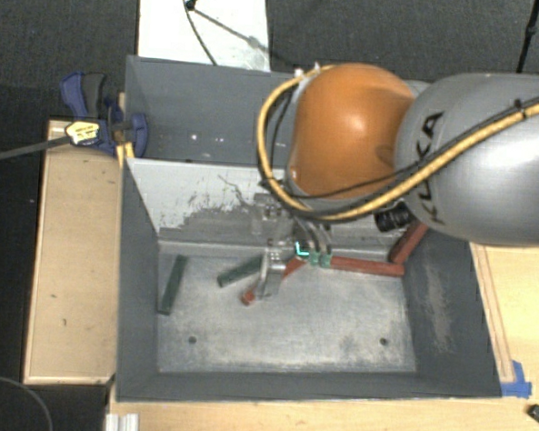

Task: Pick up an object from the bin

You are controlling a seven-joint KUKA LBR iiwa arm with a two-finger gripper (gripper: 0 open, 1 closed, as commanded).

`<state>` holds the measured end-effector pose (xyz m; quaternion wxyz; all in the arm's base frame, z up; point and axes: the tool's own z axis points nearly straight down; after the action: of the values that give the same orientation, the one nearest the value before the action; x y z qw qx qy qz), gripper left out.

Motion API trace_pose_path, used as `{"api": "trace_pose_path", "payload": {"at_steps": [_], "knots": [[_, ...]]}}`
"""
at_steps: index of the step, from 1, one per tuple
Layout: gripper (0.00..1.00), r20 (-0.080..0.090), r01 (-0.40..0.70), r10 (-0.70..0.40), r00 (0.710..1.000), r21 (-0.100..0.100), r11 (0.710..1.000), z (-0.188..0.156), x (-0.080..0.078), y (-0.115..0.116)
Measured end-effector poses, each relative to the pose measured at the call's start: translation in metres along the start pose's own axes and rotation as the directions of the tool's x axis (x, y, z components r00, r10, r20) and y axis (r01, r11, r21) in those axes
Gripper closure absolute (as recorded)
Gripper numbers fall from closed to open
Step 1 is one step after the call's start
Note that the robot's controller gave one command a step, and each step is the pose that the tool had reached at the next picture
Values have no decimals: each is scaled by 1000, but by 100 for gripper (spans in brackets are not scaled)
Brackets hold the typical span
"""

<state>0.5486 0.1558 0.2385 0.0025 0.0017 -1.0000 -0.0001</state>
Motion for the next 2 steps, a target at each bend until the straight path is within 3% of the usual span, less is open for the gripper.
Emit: {"api": "trace_pose_path", "payload": {"at_steps": [1,2], "knots": [[0,2,257,-257,967,1,967,171,-34,-42],[0,11,484,-484,875,4,875,137,-28,-50]]}}
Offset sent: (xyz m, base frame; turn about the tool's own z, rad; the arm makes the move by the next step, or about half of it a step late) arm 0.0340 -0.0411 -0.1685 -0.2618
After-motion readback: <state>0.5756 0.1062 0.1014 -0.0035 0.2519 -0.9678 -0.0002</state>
